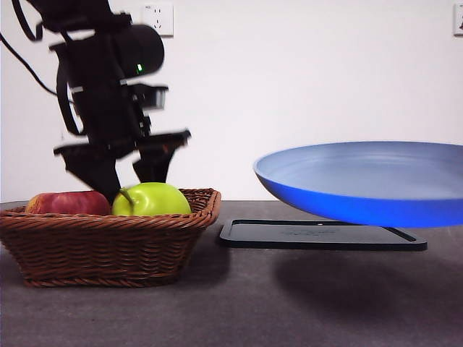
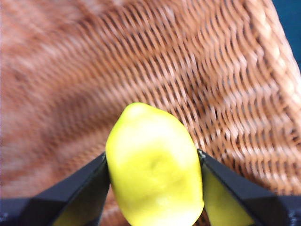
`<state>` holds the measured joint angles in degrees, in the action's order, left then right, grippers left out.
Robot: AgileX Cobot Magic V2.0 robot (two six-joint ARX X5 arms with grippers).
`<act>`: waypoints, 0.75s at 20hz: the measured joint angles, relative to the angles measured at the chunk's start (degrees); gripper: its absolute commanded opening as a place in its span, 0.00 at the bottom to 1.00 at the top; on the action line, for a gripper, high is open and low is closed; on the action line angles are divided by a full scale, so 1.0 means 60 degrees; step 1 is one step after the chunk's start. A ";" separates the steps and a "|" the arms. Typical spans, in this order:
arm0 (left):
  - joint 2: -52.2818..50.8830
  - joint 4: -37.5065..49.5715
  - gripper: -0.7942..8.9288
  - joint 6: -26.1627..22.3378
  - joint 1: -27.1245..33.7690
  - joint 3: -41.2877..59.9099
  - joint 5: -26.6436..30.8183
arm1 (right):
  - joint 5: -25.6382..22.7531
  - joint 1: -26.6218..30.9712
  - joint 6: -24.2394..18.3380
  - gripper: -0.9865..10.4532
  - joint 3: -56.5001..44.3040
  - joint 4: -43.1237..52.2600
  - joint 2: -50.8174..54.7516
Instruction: Take the lemon from the basket,put the lemon in the plate,hand out the plate
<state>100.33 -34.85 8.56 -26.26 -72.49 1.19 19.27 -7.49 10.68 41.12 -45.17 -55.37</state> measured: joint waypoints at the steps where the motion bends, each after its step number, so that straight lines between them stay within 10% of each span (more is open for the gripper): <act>1: -0.0437 -0.0015 0.30 -0.0047 0.0051 -0.0222 0.0011 | 0.0000 0.0000 0.0000 0.09 0.0000 0.0157 0.0000; 4: -0.2033 0.0011 0.30 -0.0146 0.0022 -0.0798 -0.0732 | 0.0004 0.0000 0.0138 0.09 0.0000 0.0270 -0.0069; 8: -0.3013 -0.0033 0.30 -0.0135 -0.1129 -0.0809 -0.4062 | 0.0011 0.0000 0.0659 0.09 0.0000 0.0324 -0.0448; 15: -0.2273 0.0630 0.31 -0.0306 -0.4251 -0.0801 -0.1577 | 0.0732 0.0000 0.0688 0.09 0.0000 0.0321 -0.0652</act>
<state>86.70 -31.07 6.72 -51.77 -77.30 -8.27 23.66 -7.49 14.81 41.12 -43.24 -59.29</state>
